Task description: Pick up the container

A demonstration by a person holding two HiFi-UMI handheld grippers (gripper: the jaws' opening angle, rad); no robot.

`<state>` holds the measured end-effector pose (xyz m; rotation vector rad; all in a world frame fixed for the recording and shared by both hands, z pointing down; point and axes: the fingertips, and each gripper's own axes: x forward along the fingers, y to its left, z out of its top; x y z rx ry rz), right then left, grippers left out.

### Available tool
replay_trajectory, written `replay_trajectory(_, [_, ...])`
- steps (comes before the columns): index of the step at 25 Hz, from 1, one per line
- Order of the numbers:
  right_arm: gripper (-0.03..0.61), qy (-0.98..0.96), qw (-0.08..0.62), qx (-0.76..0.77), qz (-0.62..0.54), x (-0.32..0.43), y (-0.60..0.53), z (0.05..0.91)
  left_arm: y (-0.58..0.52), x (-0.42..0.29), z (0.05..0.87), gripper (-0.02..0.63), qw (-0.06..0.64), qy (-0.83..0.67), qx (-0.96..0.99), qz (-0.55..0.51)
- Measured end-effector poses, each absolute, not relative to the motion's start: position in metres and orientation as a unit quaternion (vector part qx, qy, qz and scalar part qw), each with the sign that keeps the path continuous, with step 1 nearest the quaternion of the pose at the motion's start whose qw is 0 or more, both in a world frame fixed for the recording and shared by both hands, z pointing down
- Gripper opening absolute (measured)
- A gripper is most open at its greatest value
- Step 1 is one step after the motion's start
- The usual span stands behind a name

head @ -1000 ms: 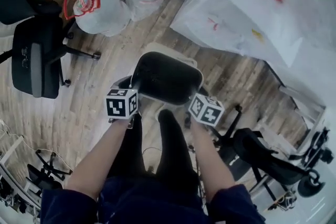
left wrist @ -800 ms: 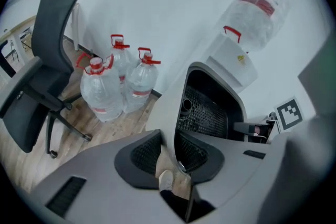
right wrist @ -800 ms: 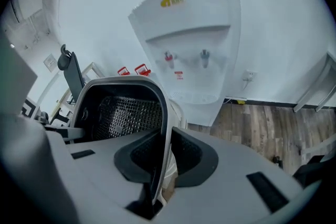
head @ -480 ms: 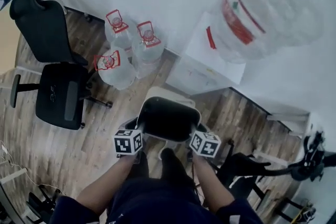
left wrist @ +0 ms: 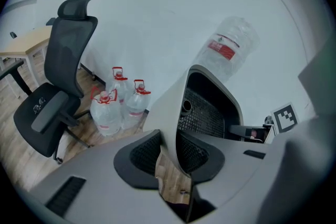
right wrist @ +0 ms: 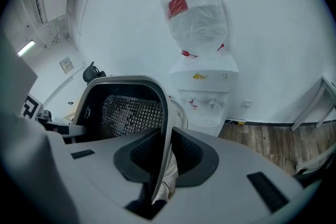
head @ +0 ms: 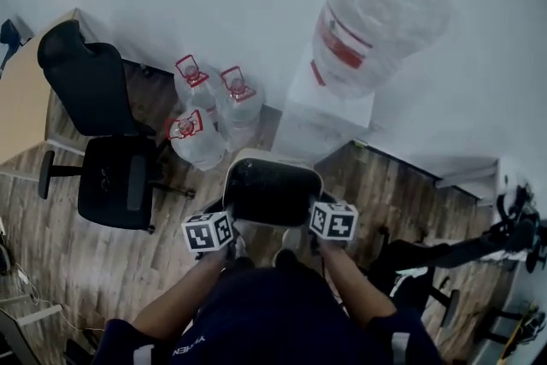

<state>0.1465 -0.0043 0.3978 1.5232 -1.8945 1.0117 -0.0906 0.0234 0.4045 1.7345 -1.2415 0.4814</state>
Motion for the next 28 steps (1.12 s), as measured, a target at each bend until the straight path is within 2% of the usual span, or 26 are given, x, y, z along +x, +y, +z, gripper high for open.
replay_trajectory(28, [0.066,-0.69,0.224,0.585,0.363,0.145,-0.013,0.379,0.009,-0.093,0.384,0.115,0.446,-0.49,0.729,0.173])
